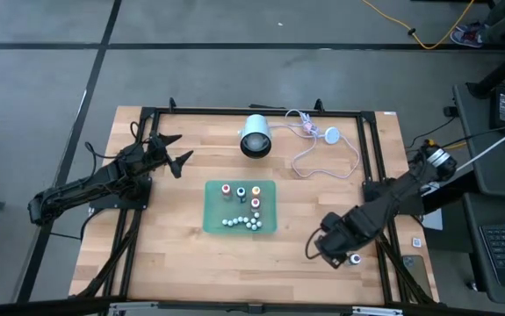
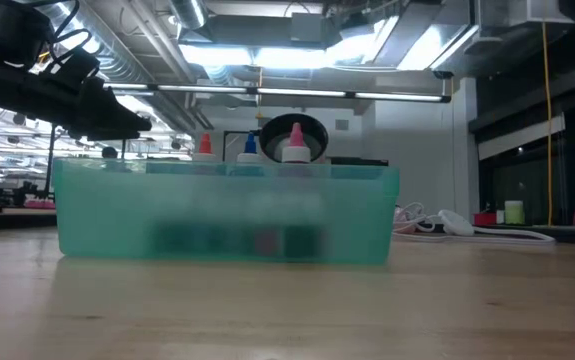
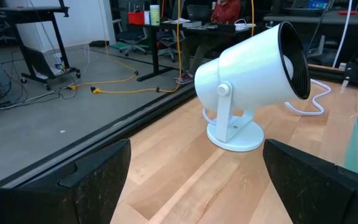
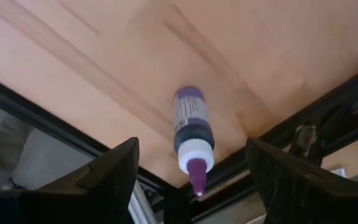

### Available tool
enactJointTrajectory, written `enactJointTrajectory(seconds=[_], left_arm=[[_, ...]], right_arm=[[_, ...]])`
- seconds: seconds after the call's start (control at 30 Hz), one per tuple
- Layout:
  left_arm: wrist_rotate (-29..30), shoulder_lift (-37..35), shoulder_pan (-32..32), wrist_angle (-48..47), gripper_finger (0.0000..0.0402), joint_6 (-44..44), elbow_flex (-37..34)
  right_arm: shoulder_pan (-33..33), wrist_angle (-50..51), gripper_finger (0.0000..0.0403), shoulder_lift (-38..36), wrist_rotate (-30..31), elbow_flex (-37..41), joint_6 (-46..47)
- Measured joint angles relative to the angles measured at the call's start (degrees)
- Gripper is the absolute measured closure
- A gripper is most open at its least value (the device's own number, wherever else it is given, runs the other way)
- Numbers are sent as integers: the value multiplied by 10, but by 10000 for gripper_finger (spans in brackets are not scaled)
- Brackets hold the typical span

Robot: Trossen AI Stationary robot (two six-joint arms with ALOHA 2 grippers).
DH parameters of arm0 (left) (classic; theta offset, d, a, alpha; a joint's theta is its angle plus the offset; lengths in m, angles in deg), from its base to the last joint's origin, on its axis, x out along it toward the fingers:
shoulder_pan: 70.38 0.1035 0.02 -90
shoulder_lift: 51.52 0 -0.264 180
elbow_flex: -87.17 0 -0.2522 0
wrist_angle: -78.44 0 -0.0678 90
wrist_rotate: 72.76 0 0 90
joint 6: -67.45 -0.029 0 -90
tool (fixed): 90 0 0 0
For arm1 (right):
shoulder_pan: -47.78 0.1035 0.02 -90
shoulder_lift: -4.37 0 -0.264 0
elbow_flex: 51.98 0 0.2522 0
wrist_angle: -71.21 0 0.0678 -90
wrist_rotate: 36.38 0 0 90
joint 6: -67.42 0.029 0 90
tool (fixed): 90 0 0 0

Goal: Pick & Place food coloring
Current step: Put the large purple food coloring bottle into the bin

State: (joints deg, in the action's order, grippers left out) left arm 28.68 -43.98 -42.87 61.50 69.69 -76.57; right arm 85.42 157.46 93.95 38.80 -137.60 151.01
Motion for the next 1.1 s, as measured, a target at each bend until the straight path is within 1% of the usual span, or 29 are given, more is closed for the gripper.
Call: enactJointTrajectory(seconds=[0.33,0.47,0.67,0.8,1.1], left_arm=[[0,0,0,0,41,0,0],[0,0,0,0,41,0,0],[0,0,0,0,41,0,0],[0,0,0,0,41,0,0],[0,0,0,0,41,0,0]], right_arm=[[52,-88,108,-20,-33,83,60],[66,-126,108,-21,-35,106,74],[78,-145,112,-21,-45,125,77],[79,-149,138,-21,-45,129,77],[79,-160,241,-21,-48,129,77]])
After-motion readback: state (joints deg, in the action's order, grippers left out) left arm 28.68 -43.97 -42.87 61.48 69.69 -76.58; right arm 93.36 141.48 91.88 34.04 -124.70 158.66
